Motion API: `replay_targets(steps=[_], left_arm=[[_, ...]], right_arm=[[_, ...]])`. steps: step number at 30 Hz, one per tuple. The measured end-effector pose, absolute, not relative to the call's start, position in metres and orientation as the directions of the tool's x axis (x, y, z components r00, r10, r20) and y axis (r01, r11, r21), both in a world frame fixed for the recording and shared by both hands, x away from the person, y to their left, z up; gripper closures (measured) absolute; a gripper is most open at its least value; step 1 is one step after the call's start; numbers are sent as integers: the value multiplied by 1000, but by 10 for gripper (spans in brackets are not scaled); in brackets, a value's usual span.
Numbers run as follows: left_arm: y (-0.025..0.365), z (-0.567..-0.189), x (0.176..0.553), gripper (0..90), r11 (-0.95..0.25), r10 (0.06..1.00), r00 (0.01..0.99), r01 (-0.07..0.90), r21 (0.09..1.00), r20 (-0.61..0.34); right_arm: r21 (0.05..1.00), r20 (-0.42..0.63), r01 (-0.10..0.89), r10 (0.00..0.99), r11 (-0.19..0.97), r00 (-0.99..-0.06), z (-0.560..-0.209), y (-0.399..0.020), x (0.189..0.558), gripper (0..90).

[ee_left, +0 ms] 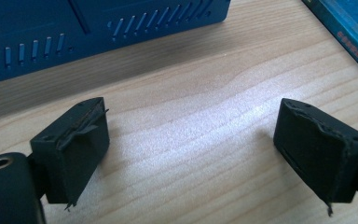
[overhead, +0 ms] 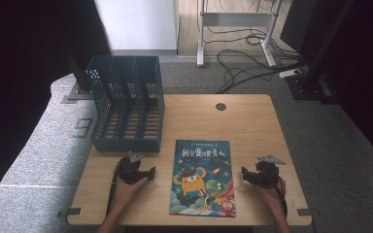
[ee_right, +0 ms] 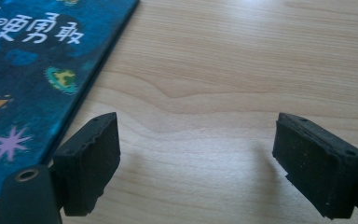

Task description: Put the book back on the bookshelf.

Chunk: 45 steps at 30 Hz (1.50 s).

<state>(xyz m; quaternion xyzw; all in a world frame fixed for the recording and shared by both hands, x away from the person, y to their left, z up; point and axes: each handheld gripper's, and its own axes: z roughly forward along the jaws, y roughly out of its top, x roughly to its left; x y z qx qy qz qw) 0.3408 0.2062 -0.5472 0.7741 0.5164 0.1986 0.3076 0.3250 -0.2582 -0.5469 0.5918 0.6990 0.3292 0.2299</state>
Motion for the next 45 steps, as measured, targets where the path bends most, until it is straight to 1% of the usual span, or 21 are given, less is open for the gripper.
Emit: replay_targets(steps=[7,9,15,19,21,22,24,26,28,29,30,32,33,34,36,41,45], left_arm=[[205,-546,336,148,-249,934,356,689,681,-18],[202,-544,332,144,-246,923,382,682,689,-48],[194,-540,331,142,-264,905,422,662,701,-57],[193,-534,328,148,-279,902,431,631,724,-27],[192,-531,325,157,-287,903,430,622,729,-11],[192,-529,325,157,-291,902,432,620,728,-7],[191,-524,327,157,-265,903,428,621,738,-36],[189,-521,328,165,-256,903,428,618,744,-45],[186,-514,329,172,-251,901,431,604,757,-45],[184,-512,328,172,-239,900,432,593,768,-53],[181,-509,326,188,-243,891,451,580,778,-58],[179,-510,325,187,-255,884,464,587,768,-61],[179,-510,325,188,-255,884,464,587,768,-61],[179,-511,322,191,-271,872,485,592,759,-68],[180,-511,320,194,-274,870,489,593,757,-68],[178,-510,318,206,-272,861,501,597,755,-86],[173,-510,316,203,-292,855,513,599,746,-77]], right_arm=[[728,79,681,978,76,-192,-549,-260,325,155],[729,90,681,977,67,-193,-548,-261,324,159],[744,89,665,978,63,-191,-543,-261,318,177],[754,92,655,978,56,-190,-540,-263,315,191],[751,137,659,970,28,-199,-537,-263,314,192],[755,139,655,969,30,-205,-534,-262,314,192],[767,122,641,972,37,-202,-525,-260,316,196],[773,128,633,971,29,-202,-521,-258,318,198],[792,132,610,968,25,-212,-509,-252,323,202],[792,132,610,968,25,-212,-509,-252,323,202],[796,143,604,963,24,-228,-504,-246,324,203],[804,165,595,955,13,-244,-502,-241,323,203],[804,165,595,955,13,-244,-502,-241,323,203],[812,171,583,950,15,-263,-502,-234,320,207],[810,147,584,947,51,-286,-502,-227,320,203],[809,163,585,941,45,-298,-505,-213,322,208],[804,140,589,938,78,-316,-507,-202,321,205]])
